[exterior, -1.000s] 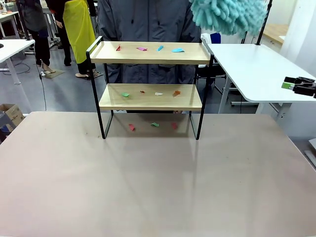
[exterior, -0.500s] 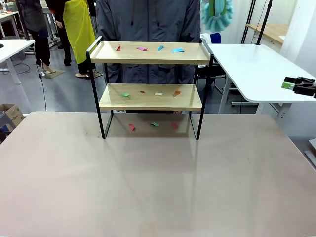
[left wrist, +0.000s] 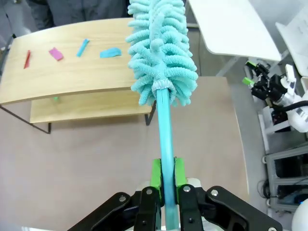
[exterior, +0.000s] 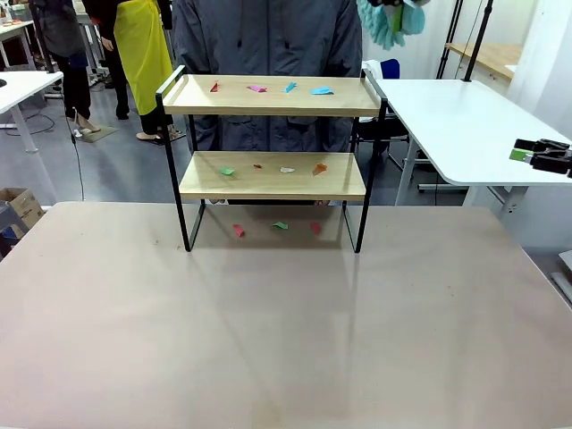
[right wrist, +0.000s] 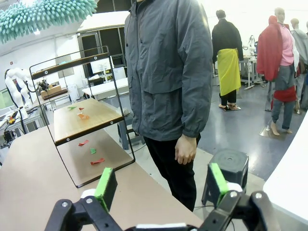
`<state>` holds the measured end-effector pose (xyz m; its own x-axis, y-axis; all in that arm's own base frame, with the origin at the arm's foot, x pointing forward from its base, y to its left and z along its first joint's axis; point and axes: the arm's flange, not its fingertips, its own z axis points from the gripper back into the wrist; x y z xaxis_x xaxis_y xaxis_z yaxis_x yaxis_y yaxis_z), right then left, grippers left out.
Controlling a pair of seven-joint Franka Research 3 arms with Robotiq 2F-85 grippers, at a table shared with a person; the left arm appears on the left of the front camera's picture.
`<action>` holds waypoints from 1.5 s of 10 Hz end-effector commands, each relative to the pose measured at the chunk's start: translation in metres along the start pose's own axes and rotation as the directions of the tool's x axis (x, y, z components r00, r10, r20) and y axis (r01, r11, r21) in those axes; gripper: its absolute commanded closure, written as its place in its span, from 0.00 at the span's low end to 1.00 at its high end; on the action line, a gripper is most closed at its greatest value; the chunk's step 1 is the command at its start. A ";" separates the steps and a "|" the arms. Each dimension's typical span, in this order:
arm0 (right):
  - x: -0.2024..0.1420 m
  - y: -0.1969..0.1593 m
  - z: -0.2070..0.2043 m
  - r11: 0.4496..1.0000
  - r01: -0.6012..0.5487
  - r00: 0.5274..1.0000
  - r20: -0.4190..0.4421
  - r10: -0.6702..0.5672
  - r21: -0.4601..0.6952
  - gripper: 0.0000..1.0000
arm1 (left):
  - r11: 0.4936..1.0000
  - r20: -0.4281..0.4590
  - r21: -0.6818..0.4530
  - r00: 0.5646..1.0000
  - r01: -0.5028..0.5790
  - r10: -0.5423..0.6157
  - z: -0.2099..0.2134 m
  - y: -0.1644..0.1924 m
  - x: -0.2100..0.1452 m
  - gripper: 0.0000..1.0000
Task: Clean the shelf.
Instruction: Clean the specific section of the Shelf indicated by the human with the Duster.
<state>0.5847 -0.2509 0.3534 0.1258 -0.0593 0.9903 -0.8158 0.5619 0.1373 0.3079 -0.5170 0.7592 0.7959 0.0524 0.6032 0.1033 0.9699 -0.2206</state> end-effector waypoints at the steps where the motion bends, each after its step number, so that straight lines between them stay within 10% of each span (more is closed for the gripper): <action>1: 0.003 0.000 -0.001 1.000 -0.005 1.000 0.006 0.005 -0.002 0.00 | 1.000 -0.005 0.006 1.000 -0.028 0.028 -0.012 -0.012 0.006 0.87; 15: 0.003 0.000 -0.001 1.000 -0.005 1.000 0.006 0.005 -0.002 0.00 | 0.986 -0.153 0.147 0.987 0.076 -0.053 -0.092 0.023 -0.001 0.87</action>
<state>0.5847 -0.2509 0.3534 0.1258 -0.0594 0.9903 -0.8158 0.5619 0.1373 0.3597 -0.5243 0.6801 0.8667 -0.0292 0.4981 0.0779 0.9940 -0.0773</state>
